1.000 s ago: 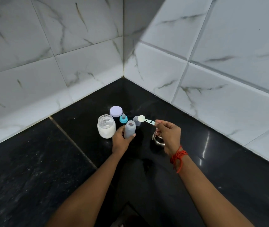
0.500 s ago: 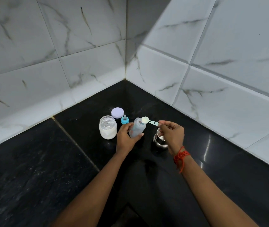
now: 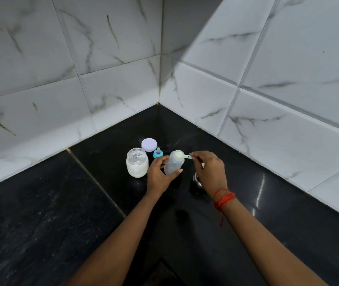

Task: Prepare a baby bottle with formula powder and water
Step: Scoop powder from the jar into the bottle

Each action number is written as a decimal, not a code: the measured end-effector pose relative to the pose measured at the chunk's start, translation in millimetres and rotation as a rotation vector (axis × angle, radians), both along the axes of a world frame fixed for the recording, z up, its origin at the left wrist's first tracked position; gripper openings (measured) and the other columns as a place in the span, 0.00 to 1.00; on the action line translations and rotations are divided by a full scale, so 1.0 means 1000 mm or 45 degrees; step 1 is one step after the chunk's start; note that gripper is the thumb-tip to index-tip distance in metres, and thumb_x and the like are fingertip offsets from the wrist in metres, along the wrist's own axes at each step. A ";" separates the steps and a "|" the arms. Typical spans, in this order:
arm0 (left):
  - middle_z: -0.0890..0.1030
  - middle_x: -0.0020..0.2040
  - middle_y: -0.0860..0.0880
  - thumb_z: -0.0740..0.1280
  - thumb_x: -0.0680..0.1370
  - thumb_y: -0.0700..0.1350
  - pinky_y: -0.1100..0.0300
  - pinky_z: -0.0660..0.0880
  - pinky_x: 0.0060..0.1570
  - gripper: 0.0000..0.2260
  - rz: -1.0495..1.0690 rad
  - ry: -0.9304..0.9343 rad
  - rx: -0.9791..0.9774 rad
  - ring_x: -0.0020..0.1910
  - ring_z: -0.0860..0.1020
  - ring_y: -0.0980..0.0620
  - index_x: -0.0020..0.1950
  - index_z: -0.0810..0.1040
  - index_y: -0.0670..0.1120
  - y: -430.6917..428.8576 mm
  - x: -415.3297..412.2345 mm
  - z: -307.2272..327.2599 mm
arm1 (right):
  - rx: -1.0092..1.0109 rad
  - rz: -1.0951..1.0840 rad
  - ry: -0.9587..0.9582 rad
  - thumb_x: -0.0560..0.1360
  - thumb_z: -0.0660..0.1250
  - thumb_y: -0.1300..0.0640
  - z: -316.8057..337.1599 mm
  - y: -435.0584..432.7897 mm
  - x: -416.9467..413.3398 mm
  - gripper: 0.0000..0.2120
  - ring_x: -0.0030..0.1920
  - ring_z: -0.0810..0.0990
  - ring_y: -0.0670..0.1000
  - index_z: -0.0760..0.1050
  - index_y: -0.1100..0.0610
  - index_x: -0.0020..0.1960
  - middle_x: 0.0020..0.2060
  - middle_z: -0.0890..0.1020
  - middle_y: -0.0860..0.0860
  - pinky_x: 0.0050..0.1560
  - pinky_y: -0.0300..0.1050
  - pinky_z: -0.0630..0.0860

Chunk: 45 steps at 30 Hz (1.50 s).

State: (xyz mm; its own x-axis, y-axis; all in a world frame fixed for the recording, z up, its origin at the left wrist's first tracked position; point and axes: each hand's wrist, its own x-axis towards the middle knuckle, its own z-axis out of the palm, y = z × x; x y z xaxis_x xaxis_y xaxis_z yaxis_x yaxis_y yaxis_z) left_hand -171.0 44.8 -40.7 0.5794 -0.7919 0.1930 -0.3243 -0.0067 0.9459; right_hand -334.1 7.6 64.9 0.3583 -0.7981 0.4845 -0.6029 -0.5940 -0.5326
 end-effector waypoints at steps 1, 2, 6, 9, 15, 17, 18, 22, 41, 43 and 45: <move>0.82 0.55 0.55 0.85 0.65 0.49 0.72 0.75 0.51 0.25 0.002 -0.003 -0.002 0.52 0.80 0.62 0.57 0.78 0.53 0.001 0.001 0.002 | -0.022 0.004 0.012 0.77 0.70 0.61 -0.001 0.001 0.001 0.07 0.49 0.83 0.51 0.85 0.56 0.52 0.47 0.86 0.51 0.53 0.47 0.80; 0.81 0.54 0.56 0.85 0.65 0.49 0.72 0.75 0.50 0.25 0.003 -0.004 -0.005 0.52 0.80 0.63 0.57 0.77 0.53 0.002 0.001 0.003 | -0.041 0.006 0.008 0.77 0.70 0.62 -0.001 0.003 0.002 0.07 0.49 0.83 0.51 0.85 0.56 0.52 0.47 0.86 0.51 0.53 0.47 0.80; 0.80 0.51 0.62 0.85 0.65 0.47 0.73 0.75 0.49 0.24 0.001 0.002 -0.019 0.51 0.79 0.68 0.55 0.77 0.54 0.005 0.005 0.008 | -0.095 0.035 0.021 0.77 0.70 0.64 0.000 0.005 0.005 0.08 0.49 0.82 0.51 0.84 0.57 0.53 0.48 0.86 0.51 0.53 0.41 0.77; 0.81 0.50 0.61 0.86 0.64 0.47 0.71 0.77 0.49 0.24 0.009 0.008 -0.040 0.49 0.80 0.66 0.54 0.78 0.55 0.005 0.009 0.009 | -0.125 0.031 0.020 0.77 0.70 0.64 0.002 0.007 0.009 0.08 0.50 0.82 0.51 0.84 0.57 0.54 0.48 0.86 0.51 0.55 0.38 0.74; 0.83 0.51 0.58 0.86 0.64 0.48 0.65 0.79 0.50 0.24 0.022 0.016 -0.049 0.50 0.82 0.59 0.54 0.79 0.54 0.005 0.016 0.007 | -0.137 0.053 0.026 0.77 0.70 0.65 0.000 0.012 0.015 0.08 0.50 0.83 0.51 0.84 0.58 0.53 0.48 0.86 0.52 0.54 0.45 0.80; 0.84 0.52 0.55 0.86 0.64 0.49 0.62 0.81 0.50 0.24 0.020 0.016 -0.049 0.50 0.83 0.56 0.55 0.80 0.50 0.004 0.020 0.004 | -0.151 0.046 0.010 0.77 0.70 0.66 0.002 0.010 0.017 0.08 0.50 0.83 0.51 0.85 0.58 0.53 0.48 0.86 0.52 0.54 0.43 0.78; 0.84 0.52 0.53 0.86 0.64 0.49 0.61 0.81 0.50 0.25 0.019 0.015 -0.052 0.50 0.83 0.56 0.56 0.81 0.48 0.003 0.022 0.004 | -0.153 0.044 0.002 0.77 0.70 0.66 0.003 0.009 0.017 0.08 0.50 0.83 0.51 0.85 0.57 0.52 0.48 0.86 0.52 0.54 0.42 0.78; 0.84 0.53 0.54 0.86 0.64 0.50 0.58 0.82 0.51 0.25 0.006 0.007 -0.041 0.50 0.83 0.55 0.56 0.81 0.49 0.001 0.026 0.004 | -0.161 0.043 0.030 0.76 0.70 0.66 0.005 0.007 0.021 0.09 0.50 0.83 0.52 0.85 0.57 0.52 0.47 0.86 0.52 0.54 0.45 0.80; 0.84 0.52 0.55 0.82 0.65 0.55 0.53 0.83 0.51 0.26 0.015 0.001 -0.052 0.52 0.83 0.55 0.58 0.80 0.50 0.000 0.044 0.009 | -0.142 0.026 0.023 0.76 0.70 0.65 0.010 0.014 0.039 0.08 0.48 0.83 0.51 0.84 0.57 0.51 0.47 0.86 0.51 0.52 0.41 0.78; 0.84 0.52 0.56 0.84 0.65 0.52 0.57 0.82 0.51 0.25 0.022 0.002 -0.045 0.51 0.82 0.57 0.58 0.80 0.50 0.002 0.044 0.011 | -0.099 0.032 0.069 0.75 0.69 0.65 0.009 0.011 0.038 0.08 0.47 0.83 0.52 0.84 0.57 0.51 0.46 0.86 0.52 0.50 0.44 0.79; 0.84 0.52 0.57 0.85 0.65 0.50 0.63 0.80 0.50 0.24 0.026 -0.001 -0.041 0.51 0.82 0.60 0.57 0.80 0.50 0.005 0.043 0.012 | -0.068 0.020 0.092 0.75 0.69 0.64 0.010 0.008 0.037 0.08 0.47 0.83 0.53 0.84 0.58 0.52 0.47 0.86 0.53 0.50 0.43 0.77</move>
